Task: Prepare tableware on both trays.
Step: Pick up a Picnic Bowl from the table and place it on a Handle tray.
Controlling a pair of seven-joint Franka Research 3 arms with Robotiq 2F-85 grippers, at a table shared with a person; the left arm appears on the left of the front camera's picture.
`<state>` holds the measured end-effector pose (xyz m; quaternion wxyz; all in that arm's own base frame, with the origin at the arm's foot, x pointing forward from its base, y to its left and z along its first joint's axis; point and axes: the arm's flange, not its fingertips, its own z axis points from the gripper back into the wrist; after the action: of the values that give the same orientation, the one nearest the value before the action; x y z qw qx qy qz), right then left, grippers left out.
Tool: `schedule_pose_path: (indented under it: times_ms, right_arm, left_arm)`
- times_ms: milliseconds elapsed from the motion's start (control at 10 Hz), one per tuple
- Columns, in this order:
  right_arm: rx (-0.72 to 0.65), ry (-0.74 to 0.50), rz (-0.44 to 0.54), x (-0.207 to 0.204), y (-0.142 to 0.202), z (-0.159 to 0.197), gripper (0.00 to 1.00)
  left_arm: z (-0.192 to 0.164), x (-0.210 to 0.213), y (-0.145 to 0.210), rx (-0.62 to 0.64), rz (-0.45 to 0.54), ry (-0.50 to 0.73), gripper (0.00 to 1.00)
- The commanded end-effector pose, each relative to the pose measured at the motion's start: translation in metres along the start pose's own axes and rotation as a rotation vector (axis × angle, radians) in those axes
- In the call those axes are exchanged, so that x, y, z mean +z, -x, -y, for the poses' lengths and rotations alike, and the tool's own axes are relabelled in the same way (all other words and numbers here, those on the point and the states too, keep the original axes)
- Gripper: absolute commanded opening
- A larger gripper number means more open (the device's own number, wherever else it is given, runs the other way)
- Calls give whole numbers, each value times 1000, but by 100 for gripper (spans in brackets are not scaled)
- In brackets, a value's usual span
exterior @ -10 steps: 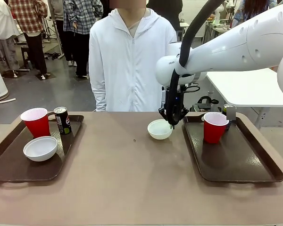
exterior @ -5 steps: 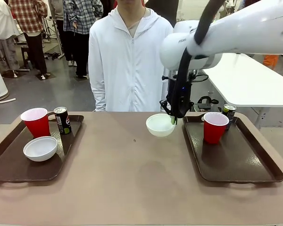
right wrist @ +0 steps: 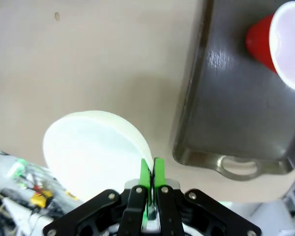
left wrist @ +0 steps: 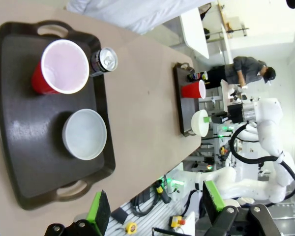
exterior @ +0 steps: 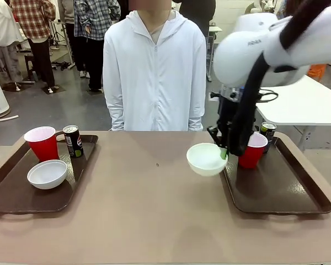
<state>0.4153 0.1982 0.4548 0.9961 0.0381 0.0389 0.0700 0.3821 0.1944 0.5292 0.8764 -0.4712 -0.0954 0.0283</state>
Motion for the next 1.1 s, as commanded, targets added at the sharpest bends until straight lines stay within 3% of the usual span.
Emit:
schedule_pose_path:
  times_ms: [0,200,600,700,800,1000]
  right_arm:
    - [-33,-85,31,-9,24,35,0]
    - [-85,-103,72,-8,39,72,0]
    - [-168,-102,36,1,21,140,0]
    - [-183,3,25,-1,16,138,0]
    - [-180,-98,56,1,31,133,0]
    - [-180,-98,56,1,31,133,0]
  left_arm:
    - [3,1,1,-4,4,13,100]
    - [3,1,1,-4,4,13,100]
    - [3,1,1,-4,4,13,100]
    - [3,1,1,-4,4,13,100]
    - [3,1,1,-4,4,13,100]
    - [3,1,1,-4,4,13,100]
